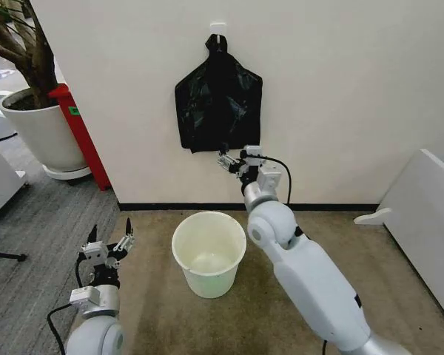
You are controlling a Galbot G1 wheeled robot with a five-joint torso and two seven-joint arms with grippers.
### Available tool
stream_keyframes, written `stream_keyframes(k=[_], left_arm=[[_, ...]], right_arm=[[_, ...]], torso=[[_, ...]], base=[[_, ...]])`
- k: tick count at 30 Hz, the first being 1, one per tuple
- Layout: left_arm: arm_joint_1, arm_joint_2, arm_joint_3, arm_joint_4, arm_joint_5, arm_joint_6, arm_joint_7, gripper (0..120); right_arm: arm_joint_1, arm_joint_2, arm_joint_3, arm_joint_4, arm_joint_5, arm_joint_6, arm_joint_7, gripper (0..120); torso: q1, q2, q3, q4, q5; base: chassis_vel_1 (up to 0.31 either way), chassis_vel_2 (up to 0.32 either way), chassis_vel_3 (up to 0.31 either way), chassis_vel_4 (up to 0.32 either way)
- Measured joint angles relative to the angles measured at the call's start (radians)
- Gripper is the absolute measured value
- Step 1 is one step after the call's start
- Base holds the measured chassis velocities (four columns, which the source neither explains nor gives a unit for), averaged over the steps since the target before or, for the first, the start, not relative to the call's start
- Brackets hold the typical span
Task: Place the garbage bag over the trash bin.
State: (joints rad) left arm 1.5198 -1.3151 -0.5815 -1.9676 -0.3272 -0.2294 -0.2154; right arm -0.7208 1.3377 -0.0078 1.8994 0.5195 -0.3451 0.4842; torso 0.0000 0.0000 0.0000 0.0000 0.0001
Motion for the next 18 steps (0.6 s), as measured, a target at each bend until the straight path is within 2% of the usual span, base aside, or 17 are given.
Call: stream_keyframes(k=[4, 9, 13, 16, 17, 18], left_arm=[[-0.012, 0.012, 0.007, 0.0, -0.025, -0.004, 0.003, 91], [-0.033, 0.058, 0.023, -0.004, -0.117, -0.06, 0.037, 93], [-0.082, 0.144, 0.045, -0.02, -0.217, -0.104, 0.104, 93], [-0.158, 0.227, 0.062, -0.03, -0.307, -0.106, 0.129, 93], [-0.158, 0.227, 0.062, -0.03, -0.307, -0.106, 0.129, 93], [-0.194, 0.271, 0.076, -0.029, -0.349, -0.104, 0.133, 93]], right_arm=[[0.006, -0.014, 0.017, 0.032, 0.01, -0.003, -0.007, 100], [0.036, -0.056, 0.02, 0.061, 0.043, 0.023, -0.025, 100], [0.128, -0.094, 0.003, 0.022, 0.06, 0.062, -0.043, 100], [0.227, -0.112, -0.028, -0.039, 0.086, 0.072, -0.036, 100], [0.227, -0.112, -0.028, -0.039, 0.086, 0.072, -0.036, 100], [0.272, -0.117, -0.046, -0.071, 0.091, 0.076, -0.031, 100]], torso=[[0.0, 0.0, 0.0, 0.0, 0.0], [0.0, 0.0, 0.0, 0.0, 0.0], [0.0, 0.0, 0.0, 0.0001, 0.0], [0.0, 0.0, 0.0, 0.0, -0.0001], [0.0, 0.0, 0.0, 0.0, -0.0001], [0.0, 0.0, 0.0, 0.0003, -0.0002]], base=[[0.0, 0.0, 0.0, 0.0], [0.0, 0.0, 0.0, 0.0], [0.0, 0.0, 0.0, 0.0], [0.0, 0.0, 0.0, 0.0], [0.0, 0.0, 0.0, 0.0], [0.0, 0.0, 0.0, 0.0]])
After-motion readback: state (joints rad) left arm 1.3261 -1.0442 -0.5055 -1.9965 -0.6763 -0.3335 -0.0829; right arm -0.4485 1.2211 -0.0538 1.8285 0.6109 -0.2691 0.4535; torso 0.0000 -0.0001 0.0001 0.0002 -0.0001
